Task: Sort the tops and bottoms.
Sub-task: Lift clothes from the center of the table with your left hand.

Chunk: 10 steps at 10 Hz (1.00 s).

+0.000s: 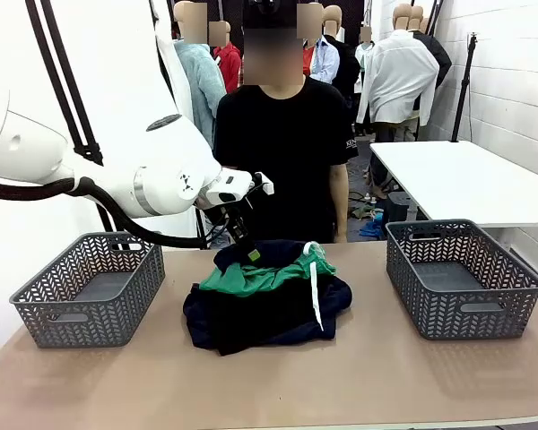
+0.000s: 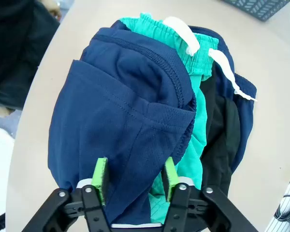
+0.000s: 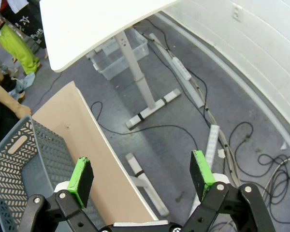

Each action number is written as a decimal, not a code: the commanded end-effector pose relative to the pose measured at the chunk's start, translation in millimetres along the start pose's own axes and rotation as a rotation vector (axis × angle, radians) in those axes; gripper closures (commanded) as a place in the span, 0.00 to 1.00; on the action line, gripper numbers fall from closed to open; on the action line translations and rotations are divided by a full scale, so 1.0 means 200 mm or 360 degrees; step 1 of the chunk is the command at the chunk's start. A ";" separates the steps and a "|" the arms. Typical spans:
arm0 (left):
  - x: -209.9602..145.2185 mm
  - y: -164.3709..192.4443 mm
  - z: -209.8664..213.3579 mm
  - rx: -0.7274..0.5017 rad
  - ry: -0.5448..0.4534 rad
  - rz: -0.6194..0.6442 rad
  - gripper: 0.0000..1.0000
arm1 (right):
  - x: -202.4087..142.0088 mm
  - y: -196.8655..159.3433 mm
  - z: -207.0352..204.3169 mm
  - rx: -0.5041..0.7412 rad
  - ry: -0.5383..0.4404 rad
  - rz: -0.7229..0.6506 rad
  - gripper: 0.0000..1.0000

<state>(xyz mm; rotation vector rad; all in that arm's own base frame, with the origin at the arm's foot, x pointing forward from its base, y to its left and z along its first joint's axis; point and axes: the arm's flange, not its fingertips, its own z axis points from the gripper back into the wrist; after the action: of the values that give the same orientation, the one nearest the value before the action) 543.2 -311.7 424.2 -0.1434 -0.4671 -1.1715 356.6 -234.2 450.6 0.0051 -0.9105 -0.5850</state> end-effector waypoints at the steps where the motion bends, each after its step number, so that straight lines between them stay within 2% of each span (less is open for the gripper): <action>1: -0.02 0.03 0.02 -0.0044 -0.0027 -0.0011 1.00 | 0.00 0.01 0.00 -0.0006 0.0008 -0.0009 0.00; 7: -0.01 0.03 0.03 -0.0100 -0.0033 0.0013 1.00 | 0.00 0.01 0.00 -0.0006 0.0008 -0.0009 0.00; 10: 0.03 0.04 0.23 -0.0067 -0.0128 0.0032 1.00 | 0.00 0.01 0.00 -0.0006 0.0008 -0.0009 0.00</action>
<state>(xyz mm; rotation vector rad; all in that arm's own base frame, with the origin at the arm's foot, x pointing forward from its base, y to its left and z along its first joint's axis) 543.3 -311.5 446.9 -0.1873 -0.4877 -1.1384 356.6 -234.2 450.5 0.0050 -0.9104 -0.5851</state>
